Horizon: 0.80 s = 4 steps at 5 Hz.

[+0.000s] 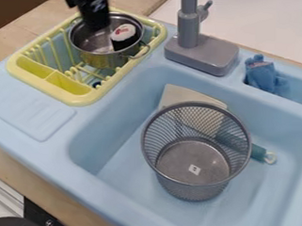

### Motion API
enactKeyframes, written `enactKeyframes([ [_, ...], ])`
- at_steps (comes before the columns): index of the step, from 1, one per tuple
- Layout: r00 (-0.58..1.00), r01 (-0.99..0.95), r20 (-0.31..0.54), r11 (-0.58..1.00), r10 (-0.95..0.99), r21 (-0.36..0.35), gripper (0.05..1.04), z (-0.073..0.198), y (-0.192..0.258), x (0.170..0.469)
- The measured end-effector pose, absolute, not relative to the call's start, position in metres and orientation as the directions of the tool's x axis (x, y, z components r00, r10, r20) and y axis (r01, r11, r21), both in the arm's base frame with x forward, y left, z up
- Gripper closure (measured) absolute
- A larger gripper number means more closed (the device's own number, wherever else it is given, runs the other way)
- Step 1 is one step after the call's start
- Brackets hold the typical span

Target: Moved the sushi from the pot to the basket in sink

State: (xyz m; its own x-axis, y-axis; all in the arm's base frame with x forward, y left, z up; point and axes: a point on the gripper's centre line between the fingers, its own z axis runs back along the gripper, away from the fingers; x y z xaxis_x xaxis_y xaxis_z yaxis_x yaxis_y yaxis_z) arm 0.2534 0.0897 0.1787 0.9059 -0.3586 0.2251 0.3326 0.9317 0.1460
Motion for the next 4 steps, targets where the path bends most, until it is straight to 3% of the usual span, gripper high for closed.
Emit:
enactKeyframes([
  [1,0.914,0.242,0.295,0.958,-0.279,0.158,0.085,0.174,0.095,0.271],
  [4,0.949,0.173,0.249,0.980,-0.193,0.099,0.085,0.139,0.096,0.302],
])
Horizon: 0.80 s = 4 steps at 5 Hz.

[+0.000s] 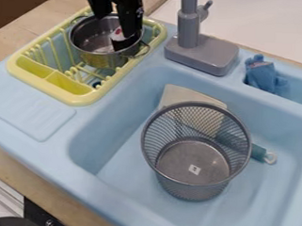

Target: Moved the sushi from the pot to the basket in sink

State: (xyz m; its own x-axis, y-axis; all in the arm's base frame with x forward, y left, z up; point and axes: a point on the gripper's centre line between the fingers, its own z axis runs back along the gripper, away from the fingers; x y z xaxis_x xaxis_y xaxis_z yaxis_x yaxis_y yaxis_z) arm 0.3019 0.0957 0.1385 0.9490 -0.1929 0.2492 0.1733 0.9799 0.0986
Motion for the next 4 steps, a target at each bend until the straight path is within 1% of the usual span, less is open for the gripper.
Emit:
enactKeyframes([
  [1,0.945,0.174,0.265,0.980,-0.193,0.095,0.085,0.140,0.094,0.304],
  [2,0.948,0.160,0.262,0.982,-0.180,0.096,0.085,0.139,0.095,0.304],
  [3,0.951,0.165,0.248,0.982,-0.183,0.094,0.085,0.134,0.097,0.304],
  [4,0.958,0.165,0.222,0.981,-0.183,0.100,0.085,0.123,0.099,0.300],
])
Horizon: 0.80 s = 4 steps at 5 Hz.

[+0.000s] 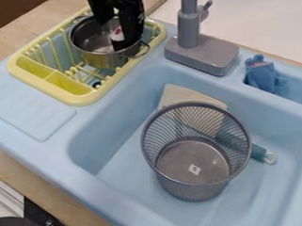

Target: Moved the sushi from the pot to the basket in sink

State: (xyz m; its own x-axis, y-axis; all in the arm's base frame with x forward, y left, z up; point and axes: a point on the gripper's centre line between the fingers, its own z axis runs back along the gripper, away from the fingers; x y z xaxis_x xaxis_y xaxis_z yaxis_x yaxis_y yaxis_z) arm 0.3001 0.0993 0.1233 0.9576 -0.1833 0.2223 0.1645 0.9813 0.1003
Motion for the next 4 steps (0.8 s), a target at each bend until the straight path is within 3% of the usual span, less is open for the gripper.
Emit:
enactKeyframes([
  [4,0.943,0.265,0.180,0.959,-0.280,0.105,0.085,0.098,0.103,0.294],
])
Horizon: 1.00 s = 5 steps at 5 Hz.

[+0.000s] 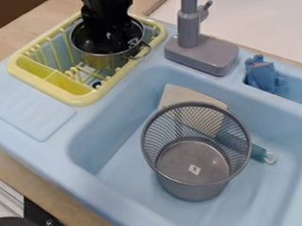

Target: Moved the sushi from the pot to the basket in sink

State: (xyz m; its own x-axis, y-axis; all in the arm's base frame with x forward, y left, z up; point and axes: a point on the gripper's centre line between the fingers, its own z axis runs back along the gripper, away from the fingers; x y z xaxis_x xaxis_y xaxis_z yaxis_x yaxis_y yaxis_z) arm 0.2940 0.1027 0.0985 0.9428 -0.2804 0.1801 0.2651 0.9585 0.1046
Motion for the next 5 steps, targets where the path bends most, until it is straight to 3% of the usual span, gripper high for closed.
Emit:
enactKeyframes([
  [2,0.910,0.341,0.232,0.939,-0.343,0.051,0.131,0.096,0.098,0.303],
  [4,0.889,0.409,0.195,0.910,-0.414,0.065,0.591,0.095,0.099,0.308],
  [5,0.885,0.435,0.154,0.898,-0.440,0.065,0.633,0.096,0.098,0.299],
])
